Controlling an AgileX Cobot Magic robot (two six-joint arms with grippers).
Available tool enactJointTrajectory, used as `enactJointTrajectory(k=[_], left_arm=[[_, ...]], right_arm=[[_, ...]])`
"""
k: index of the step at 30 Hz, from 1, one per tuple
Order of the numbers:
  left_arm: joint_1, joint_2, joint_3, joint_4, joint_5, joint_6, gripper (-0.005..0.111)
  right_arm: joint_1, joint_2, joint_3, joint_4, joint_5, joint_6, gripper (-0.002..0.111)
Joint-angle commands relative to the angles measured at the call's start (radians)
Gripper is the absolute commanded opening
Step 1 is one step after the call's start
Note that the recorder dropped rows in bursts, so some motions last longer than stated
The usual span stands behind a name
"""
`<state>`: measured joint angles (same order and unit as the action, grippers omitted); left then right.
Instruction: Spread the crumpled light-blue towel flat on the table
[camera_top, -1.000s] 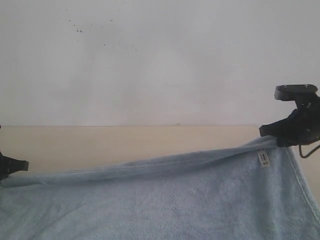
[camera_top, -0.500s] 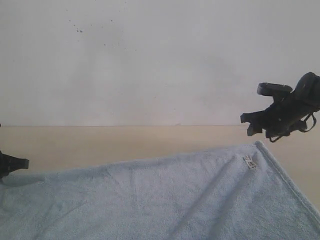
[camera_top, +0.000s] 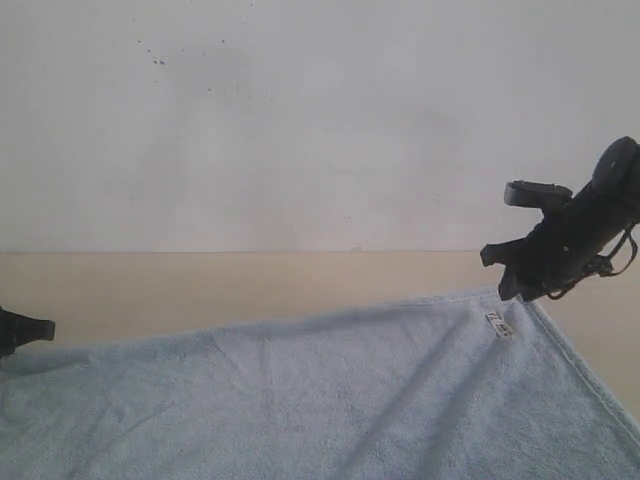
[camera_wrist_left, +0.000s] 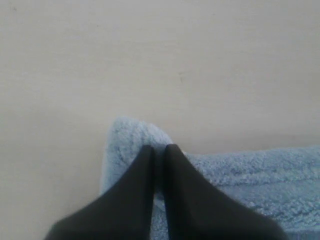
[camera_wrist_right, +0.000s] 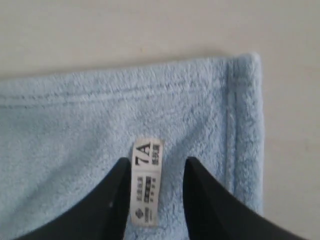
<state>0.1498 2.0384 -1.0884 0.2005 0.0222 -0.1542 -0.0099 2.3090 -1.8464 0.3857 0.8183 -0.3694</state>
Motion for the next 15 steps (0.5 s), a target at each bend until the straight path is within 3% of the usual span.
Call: enactJointTrajectory(k=[1, 5, 15], left_arm=[[0.003, -0.075, 0.019, 0.002, -0.058, -0.009, 0.006], [0.003, -0.105, 0.019, 0.002, -0.074, -0.009, 0.006], [0.003, -0.105, 0.019, 0.002, -0.078, -0.009, 0.006]], right_arm=[[-0.012, -0.104, 0.114, -0.019, -0.068, -0.038, 0.027], [-0.012, -0.193, 0.245, -0.013, -0.081, -0.097, 0.0], [-0.016, -0.325, 0.566, -0.006, -0.172, -0.138, 0.0]])
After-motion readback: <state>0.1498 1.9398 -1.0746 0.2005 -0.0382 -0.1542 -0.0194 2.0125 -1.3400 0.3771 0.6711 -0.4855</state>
